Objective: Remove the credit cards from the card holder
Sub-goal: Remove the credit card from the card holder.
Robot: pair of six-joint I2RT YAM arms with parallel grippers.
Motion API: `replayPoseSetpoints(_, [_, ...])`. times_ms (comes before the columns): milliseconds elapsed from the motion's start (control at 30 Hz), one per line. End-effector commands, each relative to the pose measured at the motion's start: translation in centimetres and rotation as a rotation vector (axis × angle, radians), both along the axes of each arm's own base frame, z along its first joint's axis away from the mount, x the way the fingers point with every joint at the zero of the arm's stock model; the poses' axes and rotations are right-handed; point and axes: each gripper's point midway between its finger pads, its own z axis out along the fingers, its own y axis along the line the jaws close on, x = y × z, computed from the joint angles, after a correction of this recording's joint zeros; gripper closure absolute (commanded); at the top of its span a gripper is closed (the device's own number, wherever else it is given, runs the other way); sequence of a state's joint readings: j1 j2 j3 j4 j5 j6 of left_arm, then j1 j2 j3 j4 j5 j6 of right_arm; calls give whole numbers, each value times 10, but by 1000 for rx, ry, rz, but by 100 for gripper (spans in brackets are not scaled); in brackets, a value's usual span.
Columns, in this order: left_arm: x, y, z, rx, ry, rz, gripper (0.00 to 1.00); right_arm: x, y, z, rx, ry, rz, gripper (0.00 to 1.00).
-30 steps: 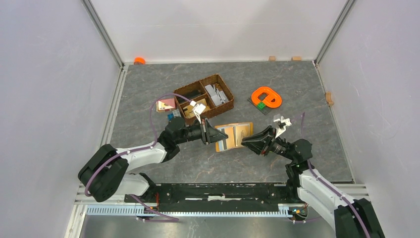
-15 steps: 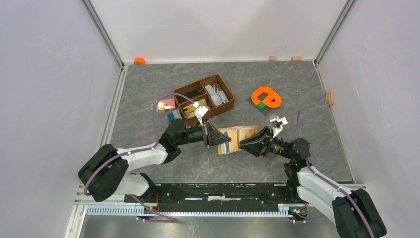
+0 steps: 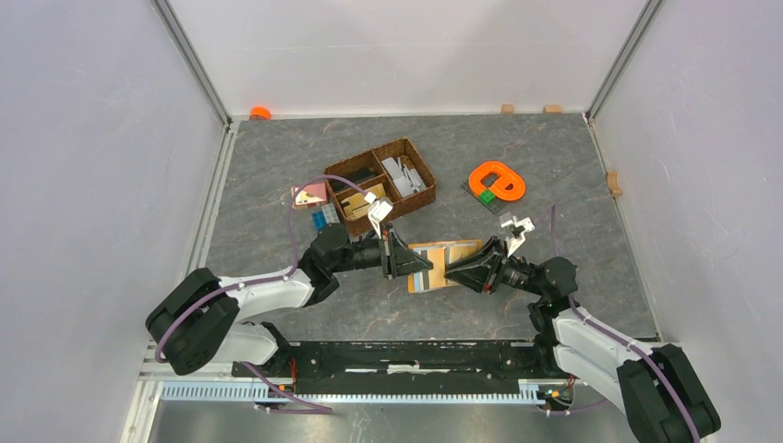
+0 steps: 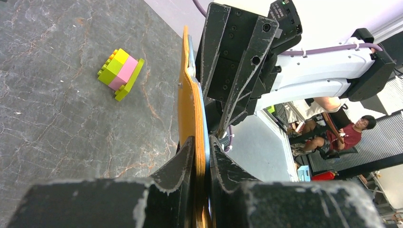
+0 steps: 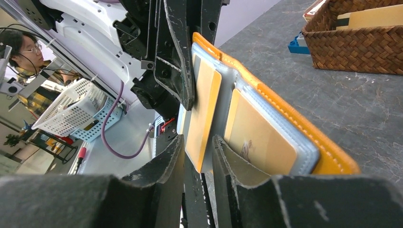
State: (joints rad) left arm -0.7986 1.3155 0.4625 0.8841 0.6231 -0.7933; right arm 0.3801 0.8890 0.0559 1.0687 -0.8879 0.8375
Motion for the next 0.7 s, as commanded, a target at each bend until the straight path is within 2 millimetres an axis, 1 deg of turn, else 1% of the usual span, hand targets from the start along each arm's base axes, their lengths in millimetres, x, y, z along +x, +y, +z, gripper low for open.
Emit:
replayPoseSetpoints(0, [-2, -4, 20, -48, -77, -25, 98, -8, 3, 25, 61, -78, 49, 69])
replayPoseSetpoints(67, [-2, -5, 20, -53, -74, -27, 98, -13, 2, 29, 80, -79, 68, 74])
replayPoseSetpoints(167, [-3, -5, 21, -56, -75, -30, 98, -19, 2, 35, 111, -85, 94, 74])
replayPoseSetpoints(367, [-5, -6, 21, -65, -73, -45, 98, -21, 2, 36, 120, -76, 103, 74])
replayPoseSetpoints(567, [-12, -8, 26, -95, -78, -81, 98, -13, 6, 25, 83, -34, 90, 73])
replayPoseSetpoints(667, [-14, -8, 28, -102, -88, -87, 98, -13, 8, 23, 79, -25, 96, 74])
